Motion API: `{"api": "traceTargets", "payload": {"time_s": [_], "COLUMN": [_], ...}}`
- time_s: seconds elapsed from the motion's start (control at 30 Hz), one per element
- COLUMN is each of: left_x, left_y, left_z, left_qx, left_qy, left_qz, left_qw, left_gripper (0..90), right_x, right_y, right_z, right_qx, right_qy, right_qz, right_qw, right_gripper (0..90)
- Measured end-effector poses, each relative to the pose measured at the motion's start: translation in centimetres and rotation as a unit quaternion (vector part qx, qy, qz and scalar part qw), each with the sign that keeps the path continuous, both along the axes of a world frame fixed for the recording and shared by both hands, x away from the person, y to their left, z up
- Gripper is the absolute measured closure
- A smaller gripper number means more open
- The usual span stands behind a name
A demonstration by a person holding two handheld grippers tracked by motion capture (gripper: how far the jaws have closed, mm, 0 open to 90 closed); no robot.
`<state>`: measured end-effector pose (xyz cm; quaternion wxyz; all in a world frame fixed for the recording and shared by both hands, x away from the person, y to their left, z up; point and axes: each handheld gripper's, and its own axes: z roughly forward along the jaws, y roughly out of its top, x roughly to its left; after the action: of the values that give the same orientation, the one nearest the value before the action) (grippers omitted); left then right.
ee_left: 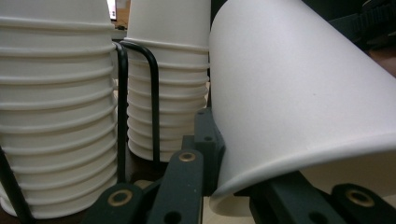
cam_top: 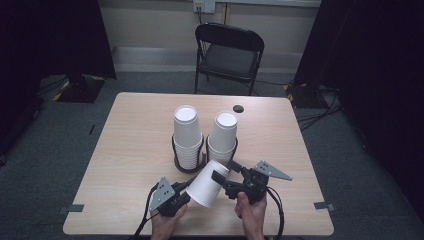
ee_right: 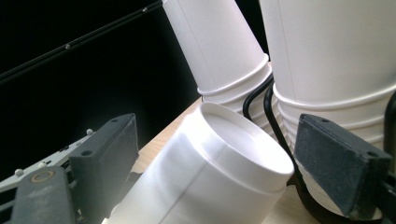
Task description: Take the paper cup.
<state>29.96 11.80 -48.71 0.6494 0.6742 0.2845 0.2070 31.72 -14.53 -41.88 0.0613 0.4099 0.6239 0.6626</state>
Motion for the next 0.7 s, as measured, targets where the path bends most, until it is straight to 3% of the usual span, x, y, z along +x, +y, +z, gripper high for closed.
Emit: {"api": "traceTargets", "payload": {"time_s": [0.17,0.33,0.47,0.7], "left_x": [0.4,0.6,0.8,1.0], "left_y": [0.2,0.2,0.3,0.2], "left_z": [0.5,1.0,1.3,2.0], "left_qx": [0.033,0.061,0.070,0.114], "left_qy": [0.020,0.025,0.031,0.041], "left_qz": [-0.019,-0.028,-0.026,-0.033], "left_qw": [0.9991,0.9974,0.9967,0.9920], "left_gripper": [85.7,85.6,85.8,85.8], "right_x": [-0.4,-0.8,-1.2,-1.9], "right_y": [-0.5,-1.0,-1.3,-1.5], "right_z": [-0.2,-0.4,-0.4,-0.8], "right_qx": [-0.013,-0.036,-0.049,-0.084], "right_qy": [-0.010,-0.017,-0.030,-0.043], "right_qz": [-0.005,-0.014,-0.019,-0.025], "right_qw": [0.9999,0.9991,0.9982,0.9952], "right_gripper": [14.7,14.9,13.9,13.5]}}
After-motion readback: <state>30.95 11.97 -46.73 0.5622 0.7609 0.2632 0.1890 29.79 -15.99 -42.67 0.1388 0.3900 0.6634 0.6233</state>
